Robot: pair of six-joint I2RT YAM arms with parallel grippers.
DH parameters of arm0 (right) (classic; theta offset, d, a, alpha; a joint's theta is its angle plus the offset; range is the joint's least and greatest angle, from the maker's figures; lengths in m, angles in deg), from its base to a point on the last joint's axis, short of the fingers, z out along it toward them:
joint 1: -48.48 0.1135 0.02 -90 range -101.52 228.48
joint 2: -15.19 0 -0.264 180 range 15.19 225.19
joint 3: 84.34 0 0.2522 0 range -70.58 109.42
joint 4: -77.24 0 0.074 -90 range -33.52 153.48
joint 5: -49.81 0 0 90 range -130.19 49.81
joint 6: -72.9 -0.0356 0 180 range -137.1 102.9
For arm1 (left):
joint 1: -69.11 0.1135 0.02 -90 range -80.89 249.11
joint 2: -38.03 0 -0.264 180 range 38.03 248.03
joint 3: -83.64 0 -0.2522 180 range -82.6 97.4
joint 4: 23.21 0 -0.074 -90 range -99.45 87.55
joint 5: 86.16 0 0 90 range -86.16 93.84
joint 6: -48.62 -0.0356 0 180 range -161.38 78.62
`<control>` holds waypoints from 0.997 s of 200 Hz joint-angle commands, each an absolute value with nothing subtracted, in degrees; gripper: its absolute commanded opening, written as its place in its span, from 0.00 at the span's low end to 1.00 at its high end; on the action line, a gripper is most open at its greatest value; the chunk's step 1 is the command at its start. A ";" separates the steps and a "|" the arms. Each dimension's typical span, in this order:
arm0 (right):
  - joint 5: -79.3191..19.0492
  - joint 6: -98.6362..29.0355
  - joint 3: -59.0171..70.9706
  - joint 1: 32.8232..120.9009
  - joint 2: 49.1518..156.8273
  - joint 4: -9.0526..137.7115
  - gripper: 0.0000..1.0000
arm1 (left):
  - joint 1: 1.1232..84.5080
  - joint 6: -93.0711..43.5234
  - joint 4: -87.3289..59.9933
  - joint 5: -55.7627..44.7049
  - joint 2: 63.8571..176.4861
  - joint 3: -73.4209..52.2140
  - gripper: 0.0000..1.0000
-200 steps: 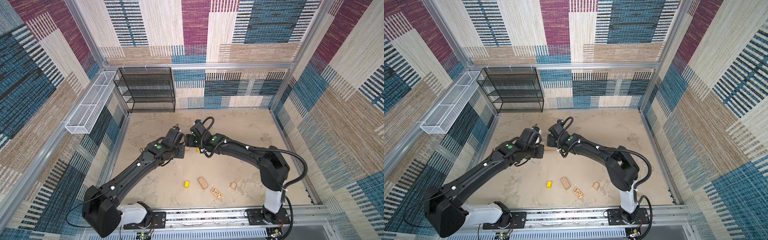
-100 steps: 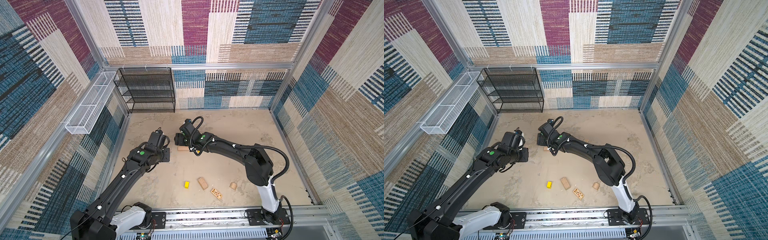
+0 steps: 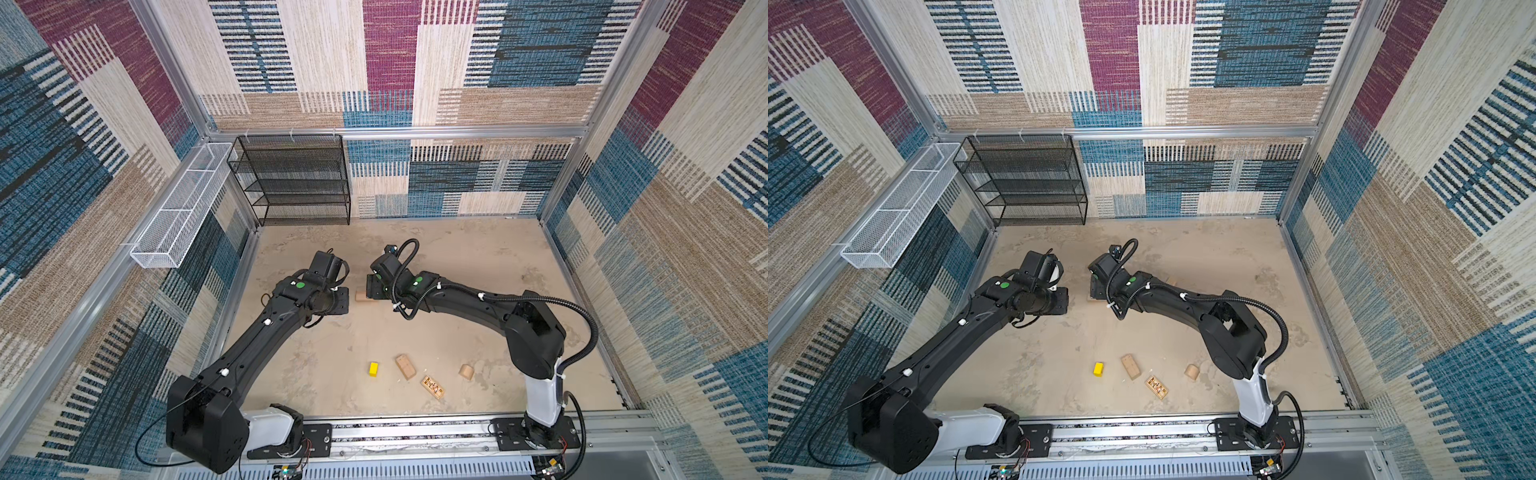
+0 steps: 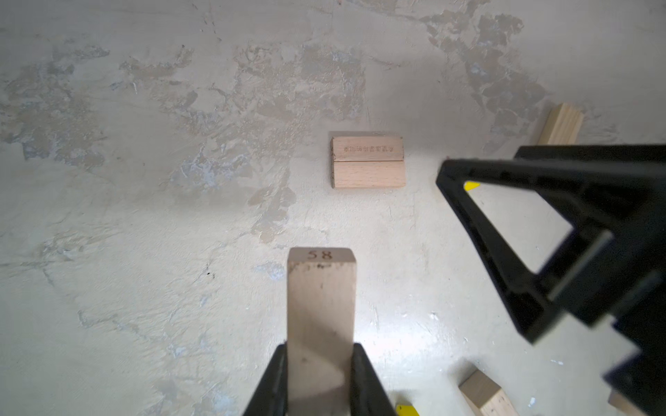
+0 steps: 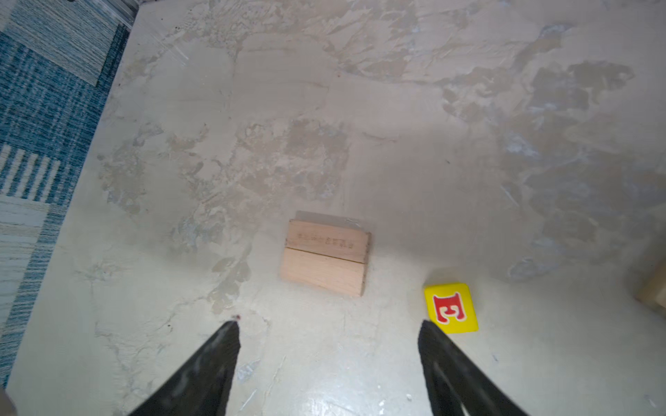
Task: Build the wood block tower
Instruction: 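Lift the block marked 58 with the left gripper while the right gripper moves aside, then carry the block marked 58 upright over the two side-by-side blocks with the left gripper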
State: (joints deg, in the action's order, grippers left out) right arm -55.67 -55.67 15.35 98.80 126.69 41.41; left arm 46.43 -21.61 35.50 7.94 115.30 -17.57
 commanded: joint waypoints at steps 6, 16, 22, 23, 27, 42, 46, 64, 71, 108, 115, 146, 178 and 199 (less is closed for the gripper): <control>-59.70 -55.48 11.04 98.84 123.72 44.03 0.81 | 46.45 -21.26 33.17 5.10 120.60 -14.42 0.00; -60.27 -55.81 9.07 98.84 122.49 44.38 0.81 | 46.43 -20.84 32.49 4.06 123.11 -13.33 0.00; -60.59 -55.91 8.01 98.84 121.77 44.64 0.81 | 46.50 -20.67 32.31 3.80 124.57 -12.64 0.00; -60.63 -55.89 7.83 98.84 121.65 44.70 0.81 | 46.51 -20.65 32.26 3.73 124.80 -12.46 0.00; -60.78 -55.88 7.04 98.84 121.32 44.90 0.81 | 46.44 -20.51 32.16 3.53 125.78 -11.87 0.00; -61.37 -55.77 4.71 98.67 119.94 45.44 0.81 | 46.41 -20.21 31.74 3.31 129.14 -10.09 0.00; -61.38 -55.74 4.22 98.63 119.74 45.59 0.81 | 46.40 -20.12 31.55 3.31 129.93 -9.69 0.00; -61.07 -55.34 2.92 98.19 119.23 45.98 0.81 | 46.26 -19.35 30.38 3.16 133.46 -8.66 0.00; -60.86 -55.16 2.82 98.07 119.25 45.94 0.81 | 46.10 -18.91 30.07 3.01 134.83 -8.24 0.00; -61.52 -54.75 2.77 97.85 118.64 45.90 0.82 | 45.29 -18.62 29.66 3.40 142.35 -4.04 0.00; -61.55 -54.67 2.51 97.80 118.46 46.11 0.82 | 45.29 -18.47 29.58 3.60 143.40 -3.57 0.00; -61.63 -54.32 2.22 97.70 117.99 45.90 0.82 | 45.29 -18.64 29.49 4.82 145.93 -2.39 0.00; -61.50 -54.54 1.41 97.69 118.02 46.33 0.82 | 45.27 -19.23 29.49 4.90 147.93 -1.22 0.00; -61.21 -54.80 1.18 97.69 118.20 46.25 0.82 | 45.28 -19.38 29.49 4.75 148.71 -0.92 0.00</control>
State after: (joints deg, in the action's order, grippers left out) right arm -60.35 -54.71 1.45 97.62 118.39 44.61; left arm 45.23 -19.21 29.64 3.98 147.91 -1.70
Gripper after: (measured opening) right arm 0.820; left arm 0.285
